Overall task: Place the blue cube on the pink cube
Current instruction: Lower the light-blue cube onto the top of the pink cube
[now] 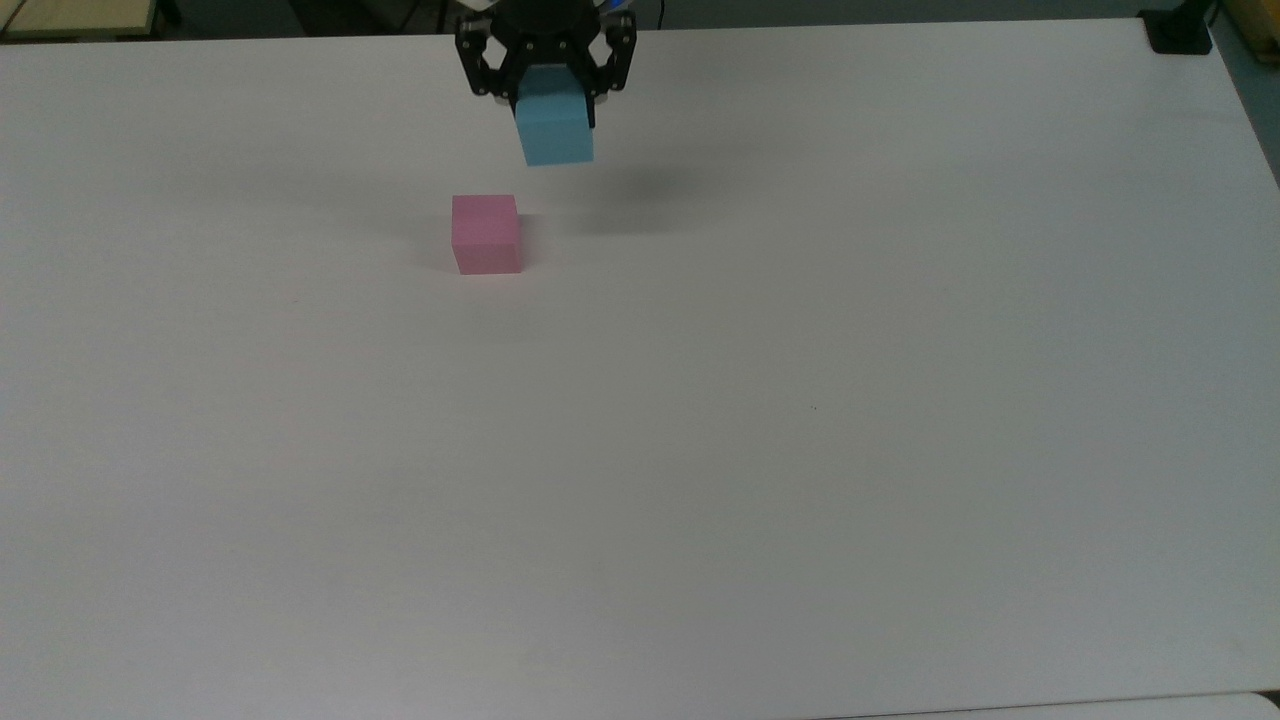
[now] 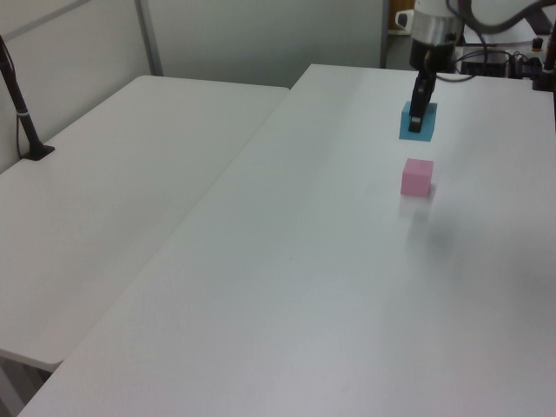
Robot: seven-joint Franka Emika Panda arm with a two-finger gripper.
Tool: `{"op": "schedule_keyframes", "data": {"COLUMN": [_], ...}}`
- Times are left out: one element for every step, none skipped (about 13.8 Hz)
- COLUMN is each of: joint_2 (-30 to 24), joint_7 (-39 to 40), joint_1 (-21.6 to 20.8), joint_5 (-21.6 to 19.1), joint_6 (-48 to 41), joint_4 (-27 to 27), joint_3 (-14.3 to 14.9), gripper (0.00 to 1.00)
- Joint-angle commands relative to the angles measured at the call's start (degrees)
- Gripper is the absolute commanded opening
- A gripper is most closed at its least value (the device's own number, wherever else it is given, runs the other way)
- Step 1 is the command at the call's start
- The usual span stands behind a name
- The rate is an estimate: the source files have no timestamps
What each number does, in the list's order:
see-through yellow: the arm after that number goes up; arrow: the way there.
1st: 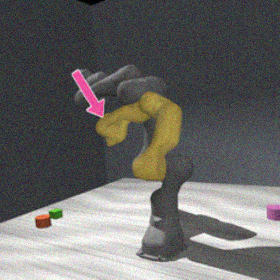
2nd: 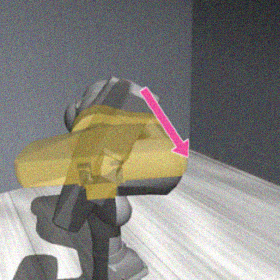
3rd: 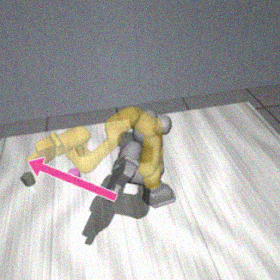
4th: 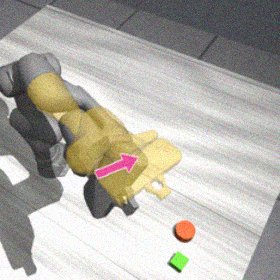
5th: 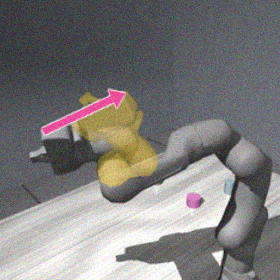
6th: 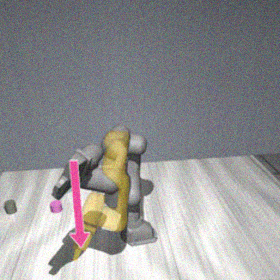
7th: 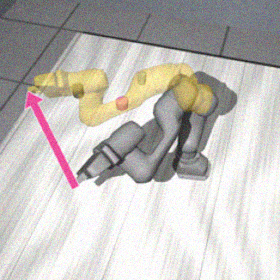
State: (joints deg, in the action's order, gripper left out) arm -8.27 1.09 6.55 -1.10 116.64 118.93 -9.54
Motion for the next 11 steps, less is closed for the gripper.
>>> {"op": "schedule_keyframes", "data": {"joint_2": [-1.76,-1.58,-0.53,1.13,2.54,3.42,4.21,4.74,5.27,5.54,5.72], "joint_7": [-1.09,-1.09,-1.09,-1.09,-1.09,-1.09,-1.09,-1.09,-1.26,-1.70,-3.01], "joint_1": [-0.22,-0.22,0.39,1.18,1.71,1.89,2.15,2.15,2.15,2.15,2.07], "joint_5": [3.46,4.25,5.48,6.88,8.29,9.00,9.10,9.27,9.27,9.27,9.27], "joint_6": [9.99,12.45,14.48,14.93,15.11,16.24,16.78,17.22,18.18,18.19,18.19], "joint_4": [8.75,10.69,11.40,11.32,11.23,11.15,11.06,10.88,10.62,10.62,10.53], "joint_3": [3.38,4.61,4.88,4.88,4.97,4.89,4.88,4.88,4.88,4.88,4.88], "gripper": [0.15,0.15,0.15,0.15,0.15,0.15,0.15,0.16,0.16,0.16,0.16]}}
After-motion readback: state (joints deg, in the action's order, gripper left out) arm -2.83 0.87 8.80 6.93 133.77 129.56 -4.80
